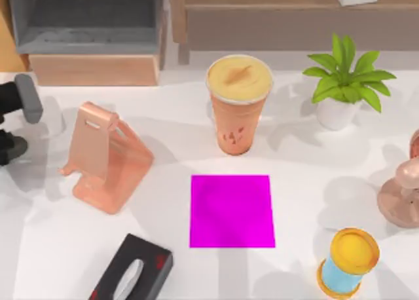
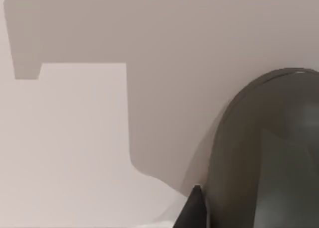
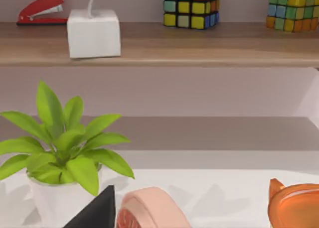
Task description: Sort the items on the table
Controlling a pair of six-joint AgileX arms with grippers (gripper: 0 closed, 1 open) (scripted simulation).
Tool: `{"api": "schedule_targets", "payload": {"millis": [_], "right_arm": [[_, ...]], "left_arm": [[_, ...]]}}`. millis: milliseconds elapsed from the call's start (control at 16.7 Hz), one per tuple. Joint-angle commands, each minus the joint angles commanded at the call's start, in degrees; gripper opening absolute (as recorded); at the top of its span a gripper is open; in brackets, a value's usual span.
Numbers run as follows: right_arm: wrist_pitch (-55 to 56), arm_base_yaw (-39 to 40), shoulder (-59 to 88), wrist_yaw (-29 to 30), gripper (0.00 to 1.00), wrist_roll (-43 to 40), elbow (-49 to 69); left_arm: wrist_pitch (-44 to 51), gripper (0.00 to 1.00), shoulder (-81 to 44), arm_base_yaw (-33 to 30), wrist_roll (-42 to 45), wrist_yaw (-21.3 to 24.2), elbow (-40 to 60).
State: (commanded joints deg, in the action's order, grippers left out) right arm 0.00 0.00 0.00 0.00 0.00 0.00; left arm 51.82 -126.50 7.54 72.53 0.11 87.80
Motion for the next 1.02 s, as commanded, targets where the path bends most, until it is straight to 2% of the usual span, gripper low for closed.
{"api": "schedule_targets", "payload": {"millis": [600,1020], "right_arm": [[0.0,0.0,0.0,0.0,1.0,0.0,0.0],[0.0,0.0,0.0,0.0,1.0,0.0,0.0]], "left_arm": [[1.5,0.0,1.1,-0.1,-0.2,0.2,0.9],[17.2,0.0,5.0,-0.3,-0.1,0.2,11.9]]}}
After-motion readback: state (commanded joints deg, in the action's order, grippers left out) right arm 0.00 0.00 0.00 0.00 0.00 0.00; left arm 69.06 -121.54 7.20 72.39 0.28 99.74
